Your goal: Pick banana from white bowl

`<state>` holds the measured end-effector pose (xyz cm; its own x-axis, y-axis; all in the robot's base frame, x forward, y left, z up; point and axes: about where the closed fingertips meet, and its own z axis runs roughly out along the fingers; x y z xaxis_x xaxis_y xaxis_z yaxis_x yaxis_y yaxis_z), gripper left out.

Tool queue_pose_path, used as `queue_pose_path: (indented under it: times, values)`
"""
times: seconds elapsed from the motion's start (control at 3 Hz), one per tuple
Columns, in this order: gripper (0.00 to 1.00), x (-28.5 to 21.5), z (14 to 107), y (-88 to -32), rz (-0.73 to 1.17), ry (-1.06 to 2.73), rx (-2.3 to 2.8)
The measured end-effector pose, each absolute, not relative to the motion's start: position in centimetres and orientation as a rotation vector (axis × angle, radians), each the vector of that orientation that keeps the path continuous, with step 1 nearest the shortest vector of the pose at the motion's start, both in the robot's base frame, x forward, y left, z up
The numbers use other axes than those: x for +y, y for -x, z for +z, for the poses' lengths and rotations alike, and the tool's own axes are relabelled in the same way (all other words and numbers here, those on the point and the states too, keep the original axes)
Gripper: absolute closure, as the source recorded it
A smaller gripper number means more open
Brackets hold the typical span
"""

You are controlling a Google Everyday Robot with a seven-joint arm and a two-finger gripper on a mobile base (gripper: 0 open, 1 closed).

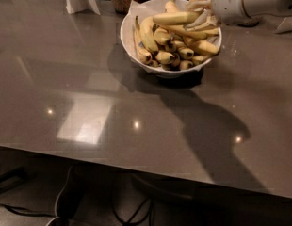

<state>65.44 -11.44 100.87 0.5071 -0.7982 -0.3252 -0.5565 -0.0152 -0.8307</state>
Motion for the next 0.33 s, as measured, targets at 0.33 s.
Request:
queue_pose_path:
  times: [0.33]
  values:
    - [1.0, -12.18, 101.91, -63.86, -0.234, 1.657, 1.143]
